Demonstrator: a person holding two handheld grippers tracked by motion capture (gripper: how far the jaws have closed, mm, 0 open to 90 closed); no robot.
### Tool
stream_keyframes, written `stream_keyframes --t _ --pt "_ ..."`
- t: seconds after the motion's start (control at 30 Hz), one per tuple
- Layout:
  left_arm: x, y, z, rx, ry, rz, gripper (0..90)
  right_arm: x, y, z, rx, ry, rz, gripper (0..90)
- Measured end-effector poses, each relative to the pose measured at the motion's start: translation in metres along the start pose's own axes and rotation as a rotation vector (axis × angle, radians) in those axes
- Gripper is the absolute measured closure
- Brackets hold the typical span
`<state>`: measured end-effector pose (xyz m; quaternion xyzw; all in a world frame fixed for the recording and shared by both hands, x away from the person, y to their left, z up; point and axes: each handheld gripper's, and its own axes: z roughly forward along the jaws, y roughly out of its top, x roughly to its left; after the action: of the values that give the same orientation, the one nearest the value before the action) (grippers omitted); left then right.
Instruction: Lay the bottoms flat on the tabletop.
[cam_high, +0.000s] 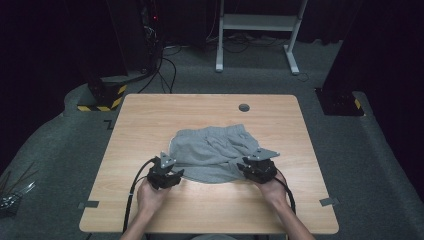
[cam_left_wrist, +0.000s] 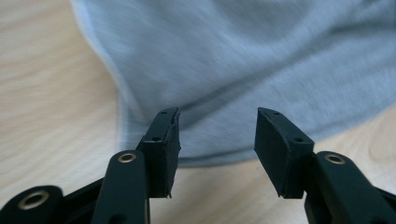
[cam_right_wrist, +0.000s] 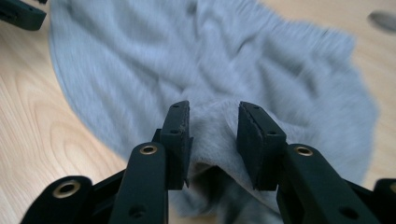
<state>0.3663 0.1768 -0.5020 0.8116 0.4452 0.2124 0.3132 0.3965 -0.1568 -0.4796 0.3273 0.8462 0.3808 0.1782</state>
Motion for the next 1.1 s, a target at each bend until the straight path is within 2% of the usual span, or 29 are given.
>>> stream_keyframes --t 0.03,0.07,0.1,0.2,0.3,0.4,0.47,0.5,0.57,0.67,0.7,0.73,0.77,0.83,1.0,1.1 --pt "-0.002 -0.001 0.005 0.018 0.007 0.006 50.2 0.002 -0.002 0.003 0.012 0.002 0.000 63.9" --pt "-0.002 0.000 0.012 0.032 0.006 -0.005 50.2 0.003 -0.005 0.006 0.024 0.001 0.000 63.7" --pt "-0.002 0.001 0.017 0.032 0.005 -0.018 50.0 0.004 -0.009 0.012 0.045 -0.012 0.003 63.3" --pt "0.000 0.009 0.025 0.020 0.013 -0.040 49.9 0.003 -0.011 0.018 0.047 -0.034 0.012 63.0" --pt "0.006 0.014 0.034 0.002 0.013 -0.052 49.5 0.002 -0.011 0.026 0.059 -0.052 0.012 62.4" --pt "0.016 0.024 0.045 0.010 0.003 -0.087 47.8 -0.001 -0.009 0.037 0.085 -0.059 0.025 61.9" --pt "0.020 0.031 0.050 0.023 0.006 -0.081 47.7 -0.003 -0.007 0.044 0.092 -0.064 0.035 62.4" --pt "0.022 0.034 0.053 0.026 0.005 -0.082 49.6 -0.004 -0.005 0.046 0.092 -0.068 0.036 62.8" --pt "0.024 0.040 0.057 0.033 0.012 -0.075 59.2 -0.007 -0.001 0.050 0.099 -0.071 0.043 65.0" --pt "0.022 0.044 0.059 0.046 0.014 -0.052 78.9 -0.010 0.002 0.055 0.102 -0.071 0.050 70.6" --pt "0.021 0.045 0.058 0.054 0.011 -0.049 81.7 -0.010 0.003 0.054 0.105 -0.069 0.055 72.5" --pt "0.020 0.045 0.056 0.062 0.009 -0.041 84.0 -0.011 0.003 0.052 0.101 -0.071 0.049 78.0" --pt "0.019 0.043 0.052 0.062 0.000 -0.042 84.0 -0.011 0.003 0.052 0.101 -0.071 0.049 78.0" --pt "0.016 0.038 0.039 0.047 -0.022 -0.035 84.4 -0.009 0.003 0.046 0.083 -0.068 0.041 82.1" --pt "0.009 0.025 0.005 0.003 -0.045 -0.018 84.2 -0.006 0.005 0.039 0.063 -0.063 0.029 83.1" --pt "0.000 0.016 -0.009 0.003 -0.066 -0.003 84.1 -0.003 0.006 0.034 0.049 -0.064 0.016 83.4"
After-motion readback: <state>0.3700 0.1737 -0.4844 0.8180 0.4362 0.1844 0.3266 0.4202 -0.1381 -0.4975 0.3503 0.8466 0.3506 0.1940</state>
